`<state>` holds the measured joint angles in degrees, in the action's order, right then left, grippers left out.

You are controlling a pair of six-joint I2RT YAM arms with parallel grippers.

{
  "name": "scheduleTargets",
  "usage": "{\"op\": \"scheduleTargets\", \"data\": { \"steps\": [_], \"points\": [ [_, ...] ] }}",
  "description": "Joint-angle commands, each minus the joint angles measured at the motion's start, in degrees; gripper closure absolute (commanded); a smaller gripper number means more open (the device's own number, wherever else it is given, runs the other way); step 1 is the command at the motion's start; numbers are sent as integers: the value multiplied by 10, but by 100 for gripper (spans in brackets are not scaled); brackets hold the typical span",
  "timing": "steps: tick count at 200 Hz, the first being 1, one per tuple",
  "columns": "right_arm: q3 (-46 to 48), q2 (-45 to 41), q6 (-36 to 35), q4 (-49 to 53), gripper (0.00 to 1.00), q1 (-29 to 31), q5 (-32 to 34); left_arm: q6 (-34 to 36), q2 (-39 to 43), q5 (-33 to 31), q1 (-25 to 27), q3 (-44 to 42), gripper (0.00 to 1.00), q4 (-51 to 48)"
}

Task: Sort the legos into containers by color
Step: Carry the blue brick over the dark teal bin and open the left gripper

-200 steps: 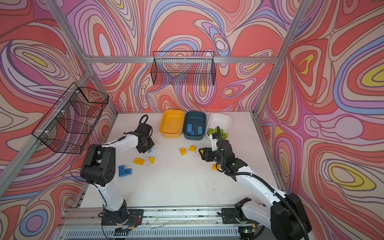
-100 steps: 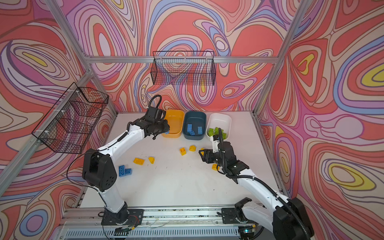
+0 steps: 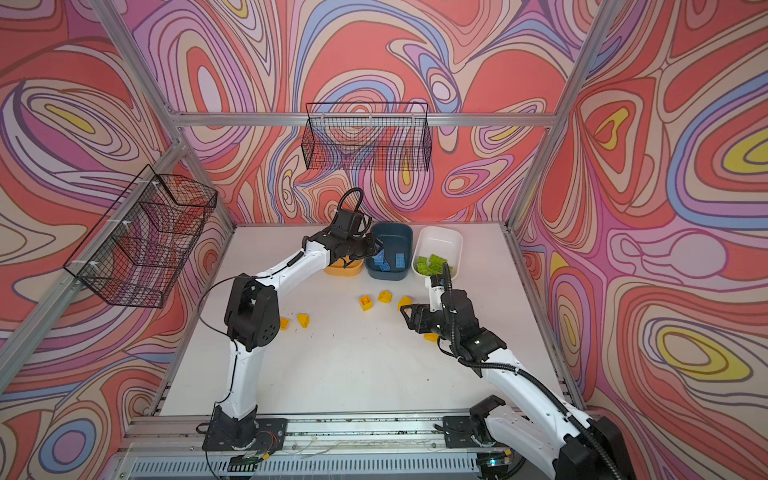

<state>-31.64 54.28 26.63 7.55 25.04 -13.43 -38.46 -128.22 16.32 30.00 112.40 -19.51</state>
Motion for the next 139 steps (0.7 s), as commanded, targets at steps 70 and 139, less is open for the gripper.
{"op": "scheduleTargets", "data": {
  "steps": [70, 139],
  "points": [
    [8, -23, 5, 24, 28, 9, -4, -29, -111, 29, 1, 135, 65, 11],
    [-18, 14, -17, 36, 29, 40, 31, 20, 32, -20, 1, 40, 27, 39]
  ]
}}
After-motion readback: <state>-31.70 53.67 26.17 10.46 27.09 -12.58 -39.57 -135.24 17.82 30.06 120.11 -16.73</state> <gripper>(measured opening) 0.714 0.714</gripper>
